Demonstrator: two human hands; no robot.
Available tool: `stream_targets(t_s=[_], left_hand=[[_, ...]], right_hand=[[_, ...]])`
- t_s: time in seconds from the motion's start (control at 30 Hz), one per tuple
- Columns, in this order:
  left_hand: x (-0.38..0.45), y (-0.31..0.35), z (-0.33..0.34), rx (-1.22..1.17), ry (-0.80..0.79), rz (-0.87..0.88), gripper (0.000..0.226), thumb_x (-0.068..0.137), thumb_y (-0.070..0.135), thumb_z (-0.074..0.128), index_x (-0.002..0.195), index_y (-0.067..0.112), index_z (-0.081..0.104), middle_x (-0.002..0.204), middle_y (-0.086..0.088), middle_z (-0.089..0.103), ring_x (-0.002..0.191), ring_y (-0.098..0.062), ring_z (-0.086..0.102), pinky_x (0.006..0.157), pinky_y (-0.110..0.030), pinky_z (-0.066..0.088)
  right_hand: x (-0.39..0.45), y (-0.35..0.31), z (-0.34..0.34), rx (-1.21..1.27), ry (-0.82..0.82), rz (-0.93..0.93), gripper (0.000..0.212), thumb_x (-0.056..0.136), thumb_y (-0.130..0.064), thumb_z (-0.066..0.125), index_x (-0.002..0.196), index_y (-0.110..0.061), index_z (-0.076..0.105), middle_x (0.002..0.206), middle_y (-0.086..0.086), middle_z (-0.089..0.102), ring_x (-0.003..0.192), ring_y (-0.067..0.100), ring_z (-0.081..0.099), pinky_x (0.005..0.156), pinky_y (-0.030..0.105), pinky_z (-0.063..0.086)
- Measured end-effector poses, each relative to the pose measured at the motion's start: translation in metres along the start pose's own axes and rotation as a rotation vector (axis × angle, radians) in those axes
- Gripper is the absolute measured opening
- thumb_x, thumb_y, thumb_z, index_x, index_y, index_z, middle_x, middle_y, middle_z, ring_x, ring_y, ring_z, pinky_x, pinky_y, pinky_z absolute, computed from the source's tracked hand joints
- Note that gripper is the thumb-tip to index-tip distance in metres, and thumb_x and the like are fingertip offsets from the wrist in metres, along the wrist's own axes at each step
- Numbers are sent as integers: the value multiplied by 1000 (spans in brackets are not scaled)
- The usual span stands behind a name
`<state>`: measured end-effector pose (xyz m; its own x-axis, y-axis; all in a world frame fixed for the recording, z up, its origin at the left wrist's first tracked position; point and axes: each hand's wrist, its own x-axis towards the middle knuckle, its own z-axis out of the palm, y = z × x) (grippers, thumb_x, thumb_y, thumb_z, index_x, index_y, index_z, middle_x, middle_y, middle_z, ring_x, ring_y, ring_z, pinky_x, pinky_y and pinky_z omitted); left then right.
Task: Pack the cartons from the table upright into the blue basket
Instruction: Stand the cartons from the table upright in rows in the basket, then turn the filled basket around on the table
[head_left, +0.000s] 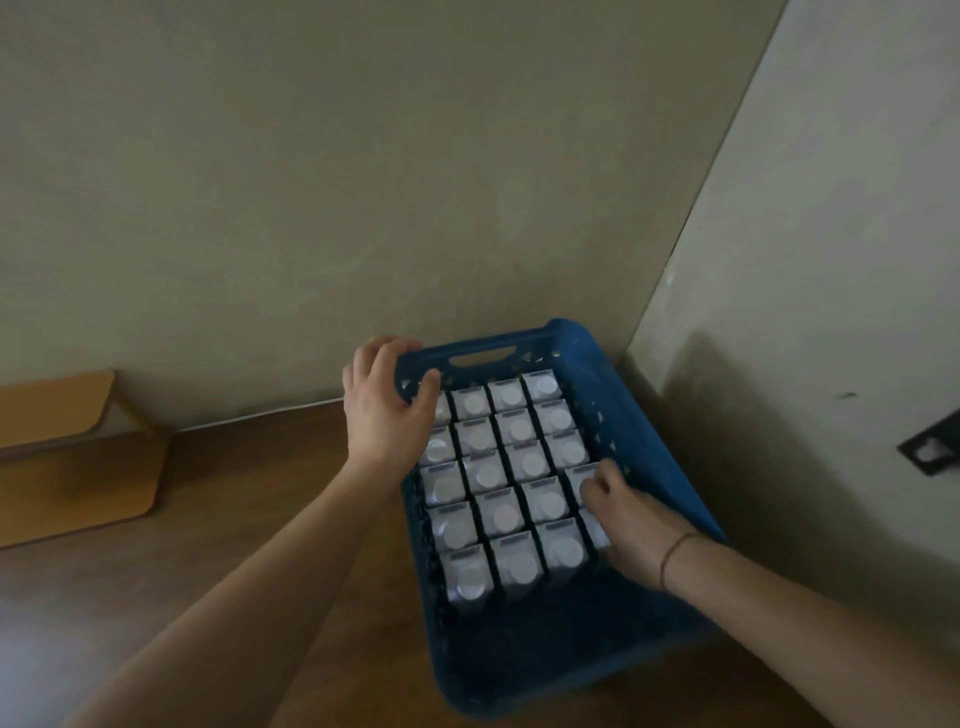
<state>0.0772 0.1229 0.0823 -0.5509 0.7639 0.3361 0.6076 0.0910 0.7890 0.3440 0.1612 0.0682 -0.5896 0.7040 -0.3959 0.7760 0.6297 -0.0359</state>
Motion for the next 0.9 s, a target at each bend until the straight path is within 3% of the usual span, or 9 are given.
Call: stream_targets(t_s=[0.13, 0.23, 0.33, 0.4, 0.47, 0.57, 0.67, 0.8, 0.9], left_hand=[[0, -1, 7, 27, -2, -13, 28, 93, 27, 63, 120, 20, 59, 129, 0, 50, 120, -22, 41, 102, -48, 42], [0, -3, 9, 60, -20, -35, 31, 93, 28, 63, 122, 20, 59, 132, 0, 48, 122, -23, 40, 103, -48, 41], [2, -6, 8, 72, -36, -38, 32, 93, 28, 64, 123, 20, 59, 133, -1, 47, 123, -24, 39, 104, -47, 40], [2, -7, 8, 79, -42, -33, 32, 92, 27, 64, 123, 19, 59, 133, -1, 47, 124, -25, 39, 104, -47, 40], [2, -8, 9, 67, -48, -48, 32, 92, 27, 64, 123, 20, 59, 134, -1, 46, 124, -24, 37, 104, -46, 39], [2, -8, 9, 46, -48, -76, 32, 92, 26, 65, 123, 19, 59, 134, -2, 46, 124, -23, 35, 105, -43, 38], [1, -8, 10, 55, -55, -78, 32, 91, 25, 65, 122, 19, 60, 133, -2, 46, 124, -24, 34, 104, -41, 37], [1, -7, 10, 50, -63, -91, 31, 91, 24, 66, 121, 19, 60, 133, -2, 47, 127, -25, 32, 103, -38, 35], [1, -6, 10, 50, -60, -90, 31, 91, 22, 66, 121, 18, 60, 132, -2, 48, 128, -26, 31, 99, -32, 31]], right_hand=[[9, 1, 10, 108, -1, 78, 63, 75, 3, 70, 118, -19, 29, 124, 10, 24, 60, 18, 47, 48, 27, 37], [2, 5, 7, 299, -47, 71, 86, 71, -14, 80, 128, -32, 17, 126, 4, 20, 84, 21, 56, 70, 29, 52], [0, 1, -2, 428, -130, 93, 109, 72, -33, 77, 139, -47, -8, 138, 8, 19, 114, 29, 49, 98, 43, 47], [4, 0, -4, 536, -105, 149, 108, 77, -38, 71, 143, -42, -15, 145, 11, 19, 126, 31, 41, 106, 45, 38], [10, 1, -4, 670, -86, 228, 108, 82, -36, 68, 148, -29, -17, 151, 8, 20, 131, 28, 38, 106, 38, 34], [19, 3, -1, 876, -121, 326, 98, 78, -31, 69, 150, -22, 3, 134, -3, 47, 119, 18, 49, 97, 30, 39], [33, 8, 14, 929, -114, 381, 90, 51, -42, 68, 134, -22, 40, 115, -5, 61, 104, 15, 59, 94, 39, 50], [42, 6, 21, 1025, -72, 442, 88, 43, -36, 76, 125, -19, 48, 110, -1, 64, 100, 18, 61, 91, 40, 52], [34, -3, 9, 1065, -37, 511, 72, 56, -13, 85, 114, -20, 43, 111, 2, 61, 104, 22, 58, 95, 41, 49]])
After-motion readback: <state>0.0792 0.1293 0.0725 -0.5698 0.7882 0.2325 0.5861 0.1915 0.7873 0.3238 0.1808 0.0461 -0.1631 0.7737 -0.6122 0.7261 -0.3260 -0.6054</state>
